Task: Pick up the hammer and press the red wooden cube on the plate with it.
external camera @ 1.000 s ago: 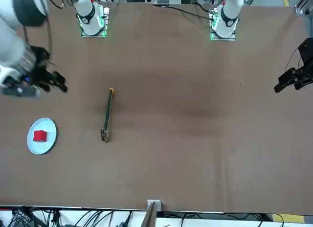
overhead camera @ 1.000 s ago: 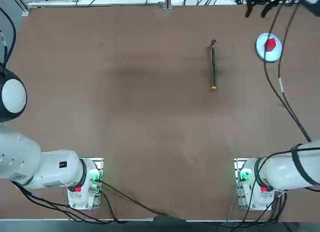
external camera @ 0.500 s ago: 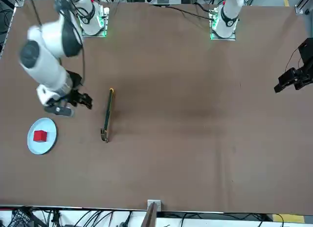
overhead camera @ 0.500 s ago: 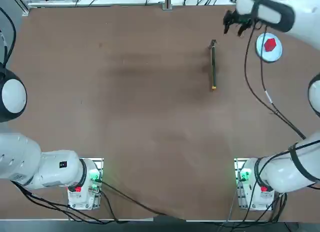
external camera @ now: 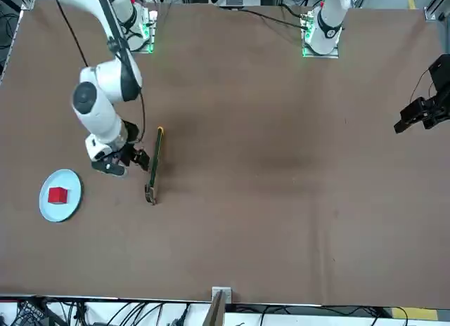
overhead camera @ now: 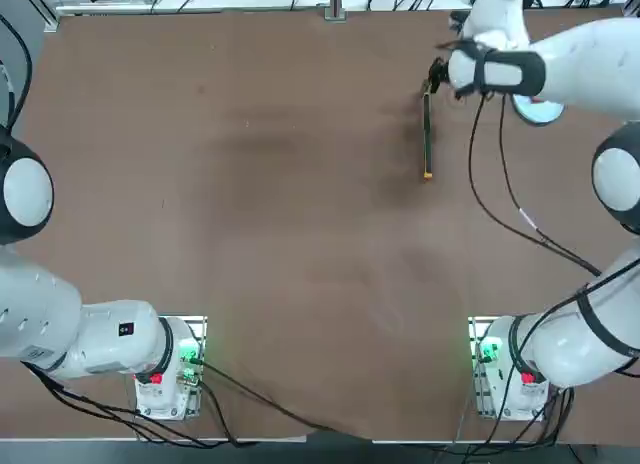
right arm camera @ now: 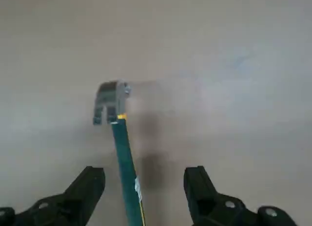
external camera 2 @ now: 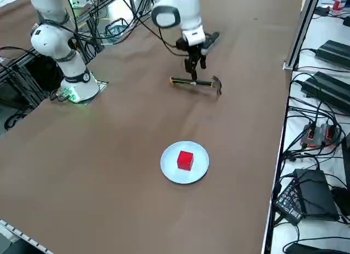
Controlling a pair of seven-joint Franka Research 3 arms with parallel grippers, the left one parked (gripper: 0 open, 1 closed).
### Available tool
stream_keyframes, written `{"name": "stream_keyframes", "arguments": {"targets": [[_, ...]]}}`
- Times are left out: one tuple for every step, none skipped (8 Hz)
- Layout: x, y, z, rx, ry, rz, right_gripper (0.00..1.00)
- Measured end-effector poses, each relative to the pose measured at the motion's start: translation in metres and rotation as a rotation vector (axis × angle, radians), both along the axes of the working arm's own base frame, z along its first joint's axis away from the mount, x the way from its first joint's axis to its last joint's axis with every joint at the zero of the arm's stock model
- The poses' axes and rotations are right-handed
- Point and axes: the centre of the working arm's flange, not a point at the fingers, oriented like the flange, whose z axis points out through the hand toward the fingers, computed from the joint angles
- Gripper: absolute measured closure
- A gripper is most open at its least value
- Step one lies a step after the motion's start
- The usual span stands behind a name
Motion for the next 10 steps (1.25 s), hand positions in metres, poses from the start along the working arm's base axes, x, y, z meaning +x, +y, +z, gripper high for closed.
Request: {"name": "stream_keyframes", "arguments": {"targets": [[-0.003, 0.006, -0.022, 0.004, -0.010, -0.014, 0.00], [-0.003, 0.012, -0.039, 0.010, -0.025, -0.035, 0.00], [-0.004, 0.019, -0.050, 0.017, -0.037, -0.052, 0.00], [-0.005, 0.025, -0.058, 0.022, -0.044, -0.060, 0.01], [-0.006, 0.030, -0.062, 0.024, -0.046, -0.060, 0.01], [-0.007, 0.033, -0.064, 0.024, -0.044, -0.060, 0.02], [-0.007, 0.033, -0.066, 0.023, -0.040, -0.060, 0.05], [-0.008, 0.033, -0.068, 0.021, -0.037, -0.061, 0.12], [-0.008, 0.033, -0.069, 0.020, -0.036, -0.061, 0.32], [-0.008, 0.033, -0.070, 0.019, -0.034, -0.060, 0.48]]}}
